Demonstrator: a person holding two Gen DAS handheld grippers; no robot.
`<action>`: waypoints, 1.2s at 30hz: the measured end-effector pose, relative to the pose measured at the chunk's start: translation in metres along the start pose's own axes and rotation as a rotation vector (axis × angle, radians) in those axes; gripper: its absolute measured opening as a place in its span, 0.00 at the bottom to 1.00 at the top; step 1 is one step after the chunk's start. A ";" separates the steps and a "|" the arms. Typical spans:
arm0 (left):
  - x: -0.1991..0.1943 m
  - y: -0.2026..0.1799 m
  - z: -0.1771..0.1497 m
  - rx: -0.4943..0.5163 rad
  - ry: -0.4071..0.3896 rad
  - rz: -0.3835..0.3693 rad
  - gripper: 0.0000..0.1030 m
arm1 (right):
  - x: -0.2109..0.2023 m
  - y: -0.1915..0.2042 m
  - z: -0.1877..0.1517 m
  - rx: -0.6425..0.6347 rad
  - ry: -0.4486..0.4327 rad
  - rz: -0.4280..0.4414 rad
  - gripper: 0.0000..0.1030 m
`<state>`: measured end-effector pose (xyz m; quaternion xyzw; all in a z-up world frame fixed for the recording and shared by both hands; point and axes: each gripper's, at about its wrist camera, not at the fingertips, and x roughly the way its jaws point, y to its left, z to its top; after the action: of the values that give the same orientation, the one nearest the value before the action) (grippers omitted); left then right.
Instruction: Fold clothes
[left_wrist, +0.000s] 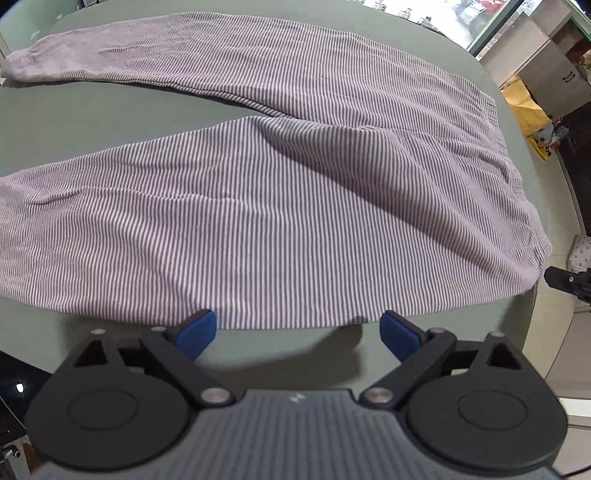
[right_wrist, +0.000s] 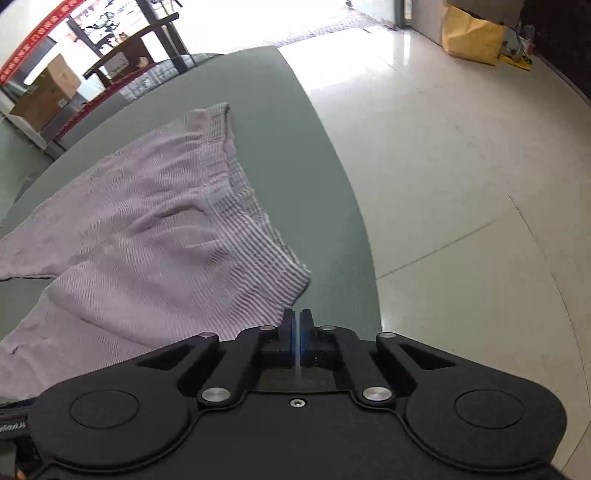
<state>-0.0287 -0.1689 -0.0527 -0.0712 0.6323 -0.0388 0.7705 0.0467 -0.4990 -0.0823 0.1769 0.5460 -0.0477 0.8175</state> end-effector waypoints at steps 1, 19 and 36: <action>-0.002 0.003 0.001 -0.004 -0.002 -0.003 0.95 | -0.004 0.007 0.000 -0.017 -0.015 0.012 0.22; -0.025 0.054 0.008 0.059 -0.044 0.089 0.95 | 0.028 0.189 -0.061 -0.434 0.127 0.115 0.27; -0.019 0.012 0.054 -0.054 -0.122 0.036 0.96 | 0.035 0.135 0.015 -0.501 0.124 0.165 0.28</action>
<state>0.0199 -0.1510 -0.0259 -0.0828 0.5860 -0.0033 0.8060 0.1104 -0.3738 -0.0774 0.0156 0.5734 0.1667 0.8020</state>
